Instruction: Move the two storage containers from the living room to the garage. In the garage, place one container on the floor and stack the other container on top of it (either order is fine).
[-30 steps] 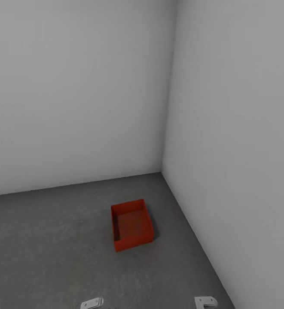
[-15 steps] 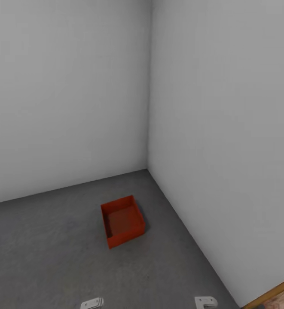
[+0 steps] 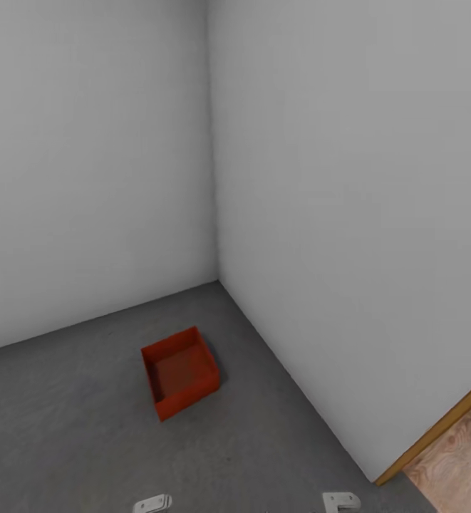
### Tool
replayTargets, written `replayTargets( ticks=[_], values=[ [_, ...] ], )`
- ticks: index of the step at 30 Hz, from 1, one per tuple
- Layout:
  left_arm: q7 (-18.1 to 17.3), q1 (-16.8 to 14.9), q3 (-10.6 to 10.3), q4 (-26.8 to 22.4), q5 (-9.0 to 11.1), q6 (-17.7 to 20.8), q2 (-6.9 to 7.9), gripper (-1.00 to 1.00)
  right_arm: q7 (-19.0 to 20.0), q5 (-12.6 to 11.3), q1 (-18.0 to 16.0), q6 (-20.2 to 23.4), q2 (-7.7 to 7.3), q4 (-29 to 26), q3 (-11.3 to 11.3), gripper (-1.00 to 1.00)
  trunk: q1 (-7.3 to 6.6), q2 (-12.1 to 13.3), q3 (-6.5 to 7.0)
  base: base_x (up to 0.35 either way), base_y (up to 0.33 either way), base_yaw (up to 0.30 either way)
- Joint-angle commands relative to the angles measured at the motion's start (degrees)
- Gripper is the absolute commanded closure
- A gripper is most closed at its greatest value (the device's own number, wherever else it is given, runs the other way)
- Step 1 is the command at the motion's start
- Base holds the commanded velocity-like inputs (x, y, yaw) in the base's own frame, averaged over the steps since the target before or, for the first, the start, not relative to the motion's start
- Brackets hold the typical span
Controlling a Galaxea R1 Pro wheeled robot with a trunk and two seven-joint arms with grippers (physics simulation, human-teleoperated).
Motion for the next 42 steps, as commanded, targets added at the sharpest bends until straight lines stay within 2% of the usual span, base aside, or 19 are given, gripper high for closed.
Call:
replayTargets(
  ticks=[1, 42],
  values=[
    [-0.33, -0.02, 0.36, -0.16, -0.09, 0.43, -0.08, -1.00, -0.30, -0.40, -0.04, 0.38, 0.00, -0.11, 0.47, -1.00, 0.02, -0.09, -0.10, 0.000, 0.000, -0.282],
    [-0.32, -0.09, 0.51, -0.16, 0.23, 0.44, -0.10, -1.00, -0.30, -0.40, -0.03, 0.38, -0.09, -0.11, 0.41, -1.00, 0.02, -0.09, -0.10, 0.000, 0.000, -0.282]
  ],
)
